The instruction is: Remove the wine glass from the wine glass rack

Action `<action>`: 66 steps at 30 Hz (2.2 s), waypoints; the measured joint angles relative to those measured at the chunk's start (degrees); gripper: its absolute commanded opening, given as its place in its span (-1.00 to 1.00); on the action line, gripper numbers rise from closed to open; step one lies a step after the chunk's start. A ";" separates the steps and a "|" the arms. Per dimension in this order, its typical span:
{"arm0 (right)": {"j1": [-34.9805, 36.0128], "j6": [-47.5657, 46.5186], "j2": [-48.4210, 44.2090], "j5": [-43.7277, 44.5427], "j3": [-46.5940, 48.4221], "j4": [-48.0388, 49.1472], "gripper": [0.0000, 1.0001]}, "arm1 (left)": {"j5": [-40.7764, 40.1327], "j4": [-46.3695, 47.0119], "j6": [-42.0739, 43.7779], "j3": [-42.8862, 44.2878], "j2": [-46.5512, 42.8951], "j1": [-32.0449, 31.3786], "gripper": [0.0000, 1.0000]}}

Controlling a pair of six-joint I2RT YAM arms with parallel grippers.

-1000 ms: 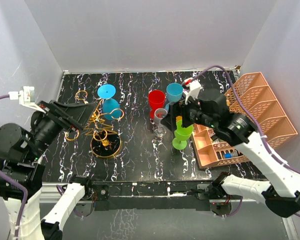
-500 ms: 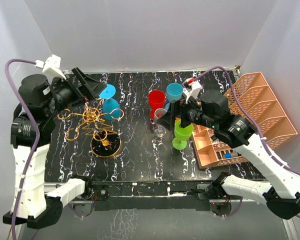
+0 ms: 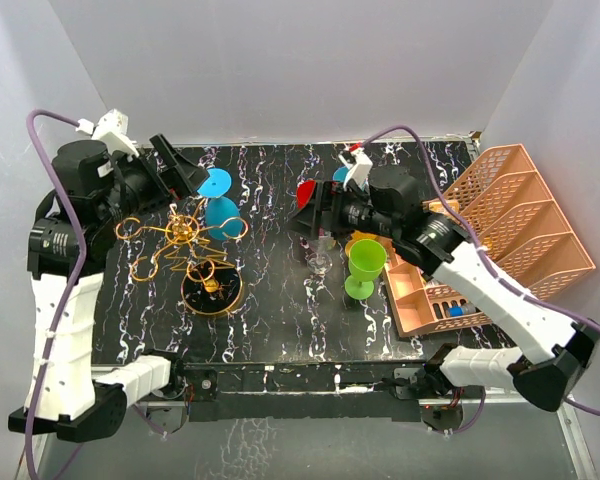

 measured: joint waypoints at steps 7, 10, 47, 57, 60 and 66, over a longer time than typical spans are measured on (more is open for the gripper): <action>0.00 7.28 10.16 -0.96 3.39 8.13 0.81 | 0.39 0.55 -1.79 -2.03 -6.32 0.00 0.91; 0.00 9.25 15.65 -1.51 6.93 11.30 0.74 | 2.01 1.36 -3.98 -5.07 -10.12 0.00 0.91; 4.63 6.51 45.92 -0.02 39.89 8.22 -0.26 | 4.94 -2.27 -5.38 -7.34 -15.45 0.00 0.93; 6.49 1.70 46.51 8.13 45.77 1.22 -0.46 | 4.66 -2.73 -5.11 -7.37 -15.52 0.00 0.93; 6.95 1.05 46.51 9.62 46.73 0.31 -0.50 | 4.66 -2.75 -5.11 -7.37 -15.52 0.00 0.93; 7.85 0.55 46.53 11.58 48.78 -1.46 -0.58 | 4.66 -2.75 -5.14 -7.39 -15.54 0.00 0.93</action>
